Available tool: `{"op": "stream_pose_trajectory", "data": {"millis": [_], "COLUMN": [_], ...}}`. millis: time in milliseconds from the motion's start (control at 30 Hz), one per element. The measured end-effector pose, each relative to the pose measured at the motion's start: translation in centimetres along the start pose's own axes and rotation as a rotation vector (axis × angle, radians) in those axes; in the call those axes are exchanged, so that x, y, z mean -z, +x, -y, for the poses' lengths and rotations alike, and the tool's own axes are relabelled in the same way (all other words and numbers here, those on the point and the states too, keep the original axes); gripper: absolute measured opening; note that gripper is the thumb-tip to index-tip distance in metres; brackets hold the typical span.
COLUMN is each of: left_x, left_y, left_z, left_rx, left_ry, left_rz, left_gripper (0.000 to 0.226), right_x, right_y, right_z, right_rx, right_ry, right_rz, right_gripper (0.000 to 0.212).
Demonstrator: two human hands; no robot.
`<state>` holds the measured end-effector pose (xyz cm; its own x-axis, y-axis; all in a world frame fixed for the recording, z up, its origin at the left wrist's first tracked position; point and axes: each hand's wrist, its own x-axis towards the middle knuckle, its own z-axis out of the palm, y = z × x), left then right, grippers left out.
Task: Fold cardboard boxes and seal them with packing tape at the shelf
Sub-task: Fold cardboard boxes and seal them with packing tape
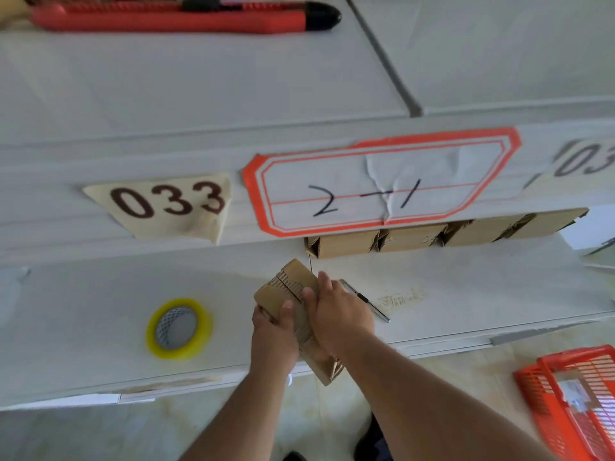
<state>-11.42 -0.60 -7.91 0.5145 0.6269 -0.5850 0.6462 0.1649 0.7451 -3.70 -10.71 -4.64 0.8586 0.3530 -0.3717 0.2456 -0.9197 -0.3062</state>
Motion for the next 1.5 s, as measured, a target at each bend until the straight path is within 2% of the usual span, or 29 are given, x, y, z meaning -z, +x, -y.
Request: {"op": "stream_pose_trajectory", "data": {"millis": [67,133,200,267,367,400,467,533,600,733,800,867,1000,1200,1267,1367,1500], "left_x": [-0.1,-0.1,0.2,0.5,0.6,0.6,0.3,0.5,0.7,0.0,-0.7,-1.0,-1.1,-0.9,-0.2,0.2,0.3], "left_y": [-0.9,-1.4,-1.3,-1.2,-0.8,-0.9,-0.6,-1.4,-2.1,-1.4,0.1,1.0,1.5,1.9,0.4,-1.9,-2.3], "left_z": [0.4,0.1,-0.3,-0.2,0.7,1.1,2.2,2.7,2.4,2.4,3.9,4.8,5.8,6.0,4.1,1.6,1.0], "left_rx": [0.017,0.078,0.146,0.154,0.141,0.170,0.277,0.357,0.349,0.224,0.170,0.145,0.135,0.138,0.159,0.185,0.238], "left_ry": [0.021,-0.051,-0.145,-0.186,-0.282,-0.295,-0.298,-0.329,-0.350,-0.219,-0.132,-0.059,-0.061,-0.073,-0.085,-0.079,-0.148], "left_rz": [0.014,0.036,0.074,0.111,0.137,0.133,0.108,0.099,0.114,0.097,0.050,0.052,0.060,0.062,0.081,0.116,0.132], "left_gripper": [0.065,0.051,0.038,0.033,0.034,0.032,0.031,0.033,0.041,0.061,0.081,0.089,0.090,0.095,0.085,0.051,0.039], "right_x": [0.5,1.5,2.4,3.3,3.2,2.7,0.2,-2.6,-4.8,-6.4,-6.4,-6.6,-6.2,-3.6,-2.8,-1.6,-0.3], "right_y": [0.9,1.7,1.8,0.6,-2.8,-3.8,-5.6,-6.9,-7.2,-7.0,-6.6,-5.8,-4.1,-1.3,-0.2,0.8,1.5], "right_z": [0.1,0.0,-0.4,-0.9,-1.5,-1.7,-1.9,-2.3,-2.6,-2.9,-3.2,-3.6,-3.3,-2.6,-2.5,-2.7,-3.5], "right_rx": [-0.110,-0.188,-0.184,-0.074,0.166,0.250,0.339,0.410,0.439,0.473,0.495,0.473,0.324,0.195,0.162,0.107,-0.008], "right_ry": [0.059,0.159,0.276,0.332,0.241,0.173,0.010,-0.083,-0.147,-0.153,-0.187,-0.223,-0.167,-0.169,-0.129,-0.101,0.080], "right_rz": [0.020,0.067,0.134,0.162,0.016,-0.007,0.048,0.011,-0.025,-0.043,-0.091,-0.129,-0.153,0.007,0.039,0.082,0.162], "right_gripper": [0.054,0.063,0.069,0.062,0.035,0.034,0.054,0.058,0.058,0.063,0.062,0.062,0.069,0.086,0.087,0.085,0.050]}}
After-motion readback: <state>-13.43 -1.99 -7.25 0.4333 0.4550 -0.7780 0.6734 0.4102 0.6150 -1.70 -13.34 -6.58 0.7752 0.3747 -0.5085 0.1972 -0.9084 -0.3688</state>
